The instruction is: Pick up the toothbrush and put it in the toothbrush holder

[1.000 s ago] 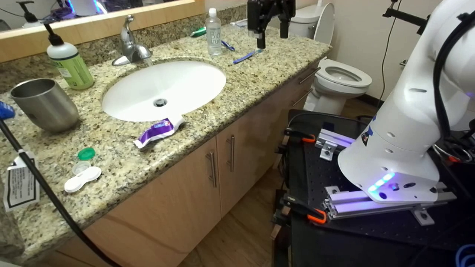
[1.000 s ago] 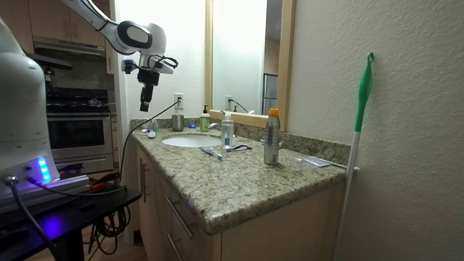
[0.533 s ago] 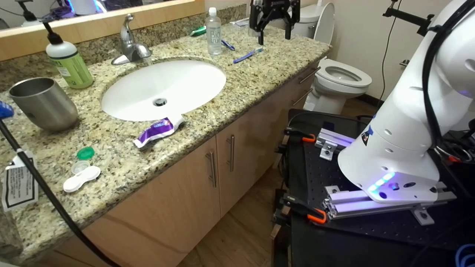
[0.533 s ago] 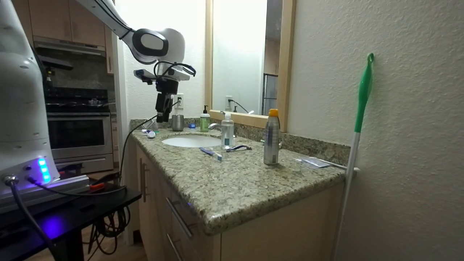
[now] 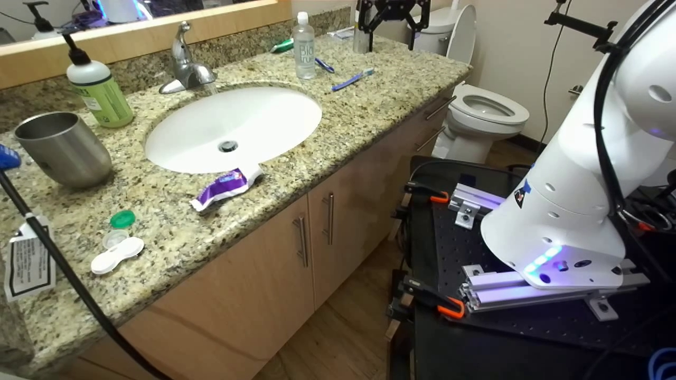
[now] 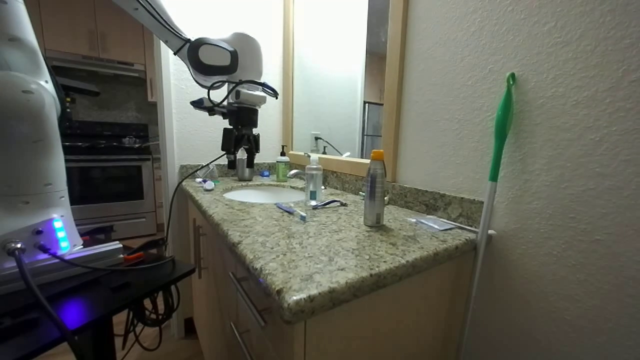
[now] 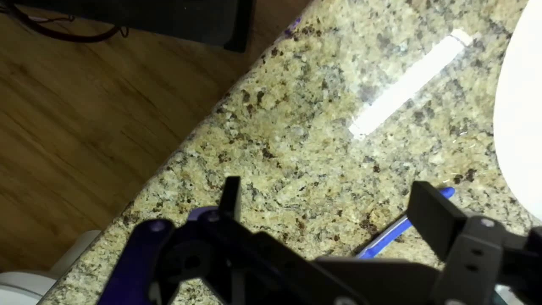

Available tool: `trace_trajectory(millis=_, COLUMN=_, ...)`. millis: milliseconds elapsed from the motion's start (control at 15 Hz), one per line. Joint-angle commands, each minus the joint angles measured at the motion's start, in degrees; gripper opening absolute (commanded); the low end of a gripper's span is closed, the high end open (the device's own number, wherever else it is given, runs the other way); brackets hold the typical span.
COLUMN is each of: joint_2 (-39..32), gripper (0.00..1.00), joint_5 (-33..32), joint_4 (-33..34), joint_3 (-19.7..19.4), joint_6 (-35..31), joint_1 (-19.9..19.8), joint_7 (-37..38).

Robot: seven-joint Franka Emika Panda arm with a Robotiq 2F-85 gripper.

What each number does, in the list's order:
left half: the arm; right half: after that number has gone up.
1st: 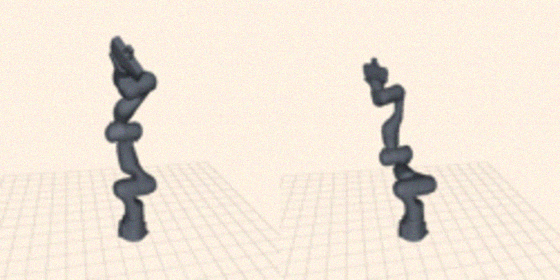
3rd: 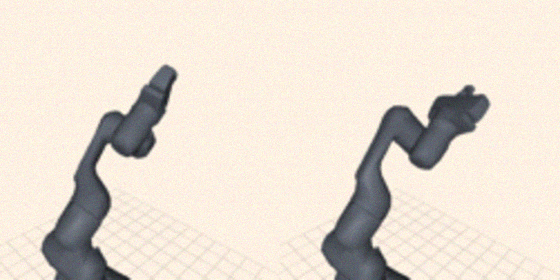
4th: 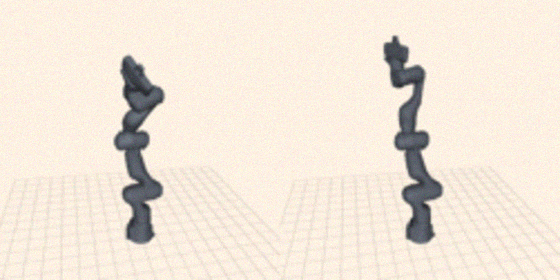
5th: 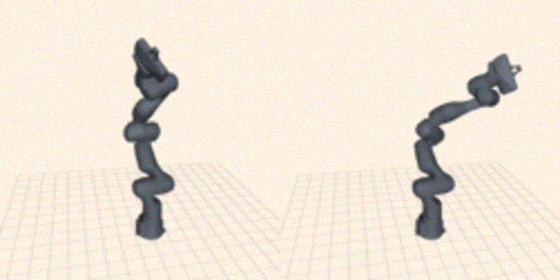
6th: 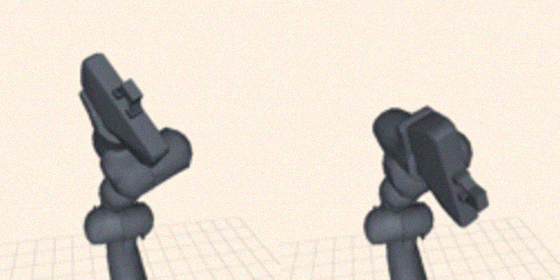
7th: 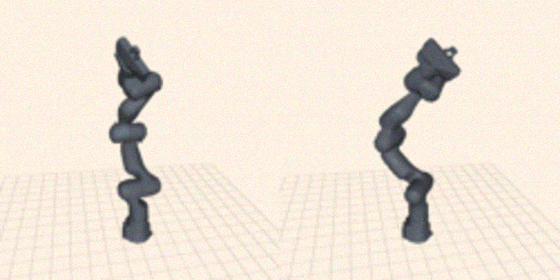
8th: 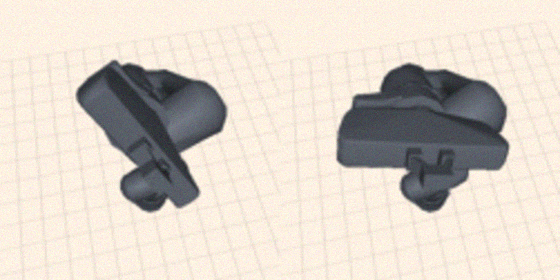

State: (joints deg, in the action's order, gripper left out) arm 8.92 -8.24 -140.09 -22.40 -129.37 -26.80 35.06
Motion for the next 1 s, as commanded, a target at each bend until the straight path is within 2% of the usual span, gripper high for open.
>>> trace_trajectory(millis=0, joint_2=-4.3, gripper=1.0, joint_5=0.3, joint_4=1.1, joint_3=1.5, joint_6=-6.2, joint_1=-0.1, joint_7=9.9)
trace_trajectory(millis=267, joint_2=-15.4, gripper=1.0, joint_5=5.6, joint_4=7.8, joint_3=-0.7, joint_6=-14.6, joint_1=0.1, joint_7=17.5)
trace_trajectory(millis=400, joint_2=-20.8, gripper=1.0, joint_5=6.1, joint_4=11.0, joint_3=-2.4, joint_6=-18.3, joint_1=0.3, joint_7=22.1)
trace_trajectory(millis=733, joint_2=-30.9, gripper=1.0, joint_5=3.9, joint_4=18.4, joint_3=-9.4, joint_6=-19.8, joint_1=3.0, joint_7=37.0)
trace_trajectory(millis=800, joint_2=-27.0, gripper=1.0, joint_5=5.3, joint_4=14.9, joint_3=-8.0, joint_6=-19.6, joint_1=2.4, joint_7=31.6)
trace_trajectory(millis=933, joint_2=-28.5, gripper=1.0, joint_5=5.4, joint_4=15.9, joint_3=-8.7, joint_6=-19.6, joint_1=2.7, joint_7=32.2)
